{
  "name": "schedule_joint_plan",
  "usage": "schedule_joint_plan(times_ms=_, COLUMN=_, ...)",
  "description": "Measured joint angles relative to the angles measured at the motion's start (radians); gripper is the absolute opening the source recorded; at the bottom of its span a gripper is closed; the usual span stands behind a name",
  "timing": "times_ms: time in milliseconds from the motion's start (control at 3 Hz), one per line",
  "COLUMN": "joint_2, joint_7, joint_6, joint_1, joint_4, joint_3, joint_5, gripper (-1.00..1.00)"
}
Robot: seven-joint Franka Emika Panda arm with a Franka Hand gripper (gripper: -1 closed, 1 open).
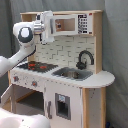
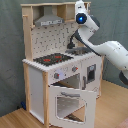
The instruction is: Play with the kitchen
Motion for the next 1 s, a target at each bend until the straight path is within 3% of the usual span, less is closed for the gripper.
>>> schedule_joint_plan(times_ms=333, joint_2=-0.004, joint_7=-0.032, joint_6=0.037, joint_1=0.071, joint_4=-0.054, joint_3=-0.038, joint_5=0.000, gripper=-1.00)
schedule_joint_plan(times_ms=1000, joint_2=-0.029, joint_7=-0.049, joint_6=0.134, joint_1=0.173, joint_4=-0.213, joint_3=-0.060, joint_5=-0.001, gripper=-1.00)
